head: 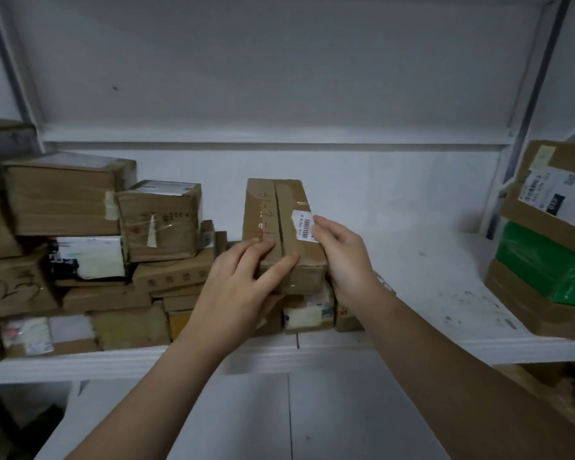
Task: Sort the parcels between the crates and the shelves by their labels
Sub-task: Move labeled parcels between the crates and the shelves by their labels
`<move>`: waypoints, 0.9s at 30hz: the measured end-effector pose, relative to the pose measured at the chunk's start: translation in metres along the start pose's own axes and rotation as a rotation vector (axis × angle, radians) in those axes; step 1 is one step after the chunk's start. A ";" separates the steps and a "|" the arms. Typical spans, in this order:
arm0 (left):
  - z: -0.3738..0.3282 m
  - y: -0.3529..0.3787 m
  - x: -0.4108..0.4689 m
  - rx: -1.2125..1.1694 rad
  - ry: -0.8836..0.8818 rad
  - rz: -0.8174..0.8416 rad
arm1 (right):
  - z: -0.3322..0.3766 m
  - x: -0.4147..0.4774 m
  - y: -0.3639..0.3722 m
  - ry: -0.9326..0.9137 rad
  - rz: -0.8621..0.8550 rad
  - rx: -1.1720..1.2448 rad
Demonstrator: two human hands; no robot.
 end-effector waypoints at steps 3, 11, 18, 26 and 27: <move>0.020 0.002 0.002 0.043 -0.145 0.078 | 0.001 0.006 0.016 -0.058 0.054 -0.217; 0.028 0.013 0.002 0.075 -0.241 0.184 | -0.006 -0.003 0.028 -0.119 0.201 -0.579; 0.007 -0.003 0.025 0.019 -0.219 0.122 | 0.020 -0.017 0.000 -0.152 0.068 -0.649; -0.082 0.008 0.084 -0.194 -0.010 0.107 | 0.059 -0.068 -0.115 -0.073 -0.270 -0.878; -0.096 0.014 0.090 -0.224 0.014 0.122 | 0.064 -0.077 -0.131 -0.061 -0.314 -0.911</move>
Point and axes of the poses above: each hand's wrist, its own x-axis towards the middle knuckle, its own y-axis out of the palm, z = x × y, the point moved 9 cm from there along x, towards the middle knuckle, and after that the axes turned 15 degrees about z, right-handed, at the moved point
